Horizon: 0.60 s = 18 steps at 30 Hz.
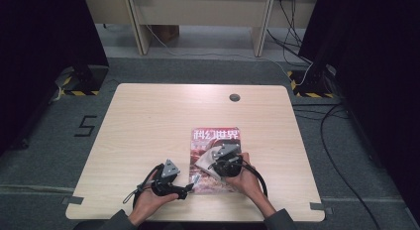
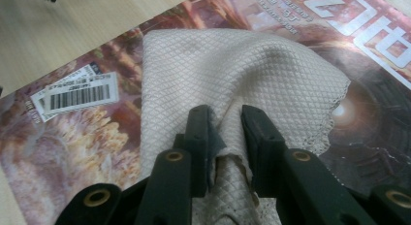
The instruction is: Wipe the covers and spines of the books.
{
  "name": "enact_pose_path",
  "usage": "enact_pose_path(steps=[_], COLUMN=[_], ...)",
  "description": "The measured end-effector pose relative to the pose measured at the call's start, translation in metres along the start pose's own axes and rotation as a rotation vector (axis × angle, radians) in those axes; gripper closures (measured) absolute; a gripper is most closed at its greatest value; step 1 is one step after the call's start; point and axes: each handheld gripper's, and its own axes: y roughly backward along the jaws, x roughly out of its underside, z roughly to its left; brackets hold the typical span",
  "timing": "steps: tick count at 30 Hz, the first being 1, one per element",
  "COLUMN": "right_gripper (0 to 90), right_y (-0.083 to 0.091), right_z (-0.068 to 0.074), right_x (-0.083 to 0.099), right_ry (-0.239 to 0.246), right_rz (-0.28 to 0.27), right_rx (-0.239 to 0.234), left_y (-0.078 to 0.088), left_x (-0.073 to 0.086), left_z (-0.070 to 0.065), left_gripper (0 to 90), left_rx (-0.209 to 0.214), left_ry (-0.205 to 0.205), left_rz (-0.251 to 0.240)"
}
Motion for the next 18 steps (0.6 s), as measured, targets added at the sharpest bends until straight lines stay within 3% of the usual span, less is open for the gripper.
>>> enact_pose_path(steps=[3,6,9,11,18], right_gripper=[72.9,72.9,73.2,73.4,73.8], right_y=[0.002,0.004,0.005,0.005,-0.004], right_z=[-0.003,-0.010,-0.013,-0.009,0.024], right_x=[0.002,0.004,0.005,0.004,-0.006], right_ry=[-0.011,-0.002,-0.026,-0.005,0.061], right_rz=[0.001,0.013,0.012,0.016,-0.003], right_rx=[0.003,0.056,0.059,0.069,-0.012], left_y=[0.003,0.008,0.011,0.012,0.014], left_x=[0.000,-0.001,-0.001,-0.001,-0.001], left_z=[0.004,0.009,0.015,0.017,0.021], left_gripper=[17.1,17.1,17.2,17.3,17.3], left_rx=[-0.009,-0.027,-0.052,-0.070,-0.093], left_ry=[0.011,0.027,0.047,0.069,0.078], left_rz=[-0.012,-0.028,-0.040,-0.052,-0.055])
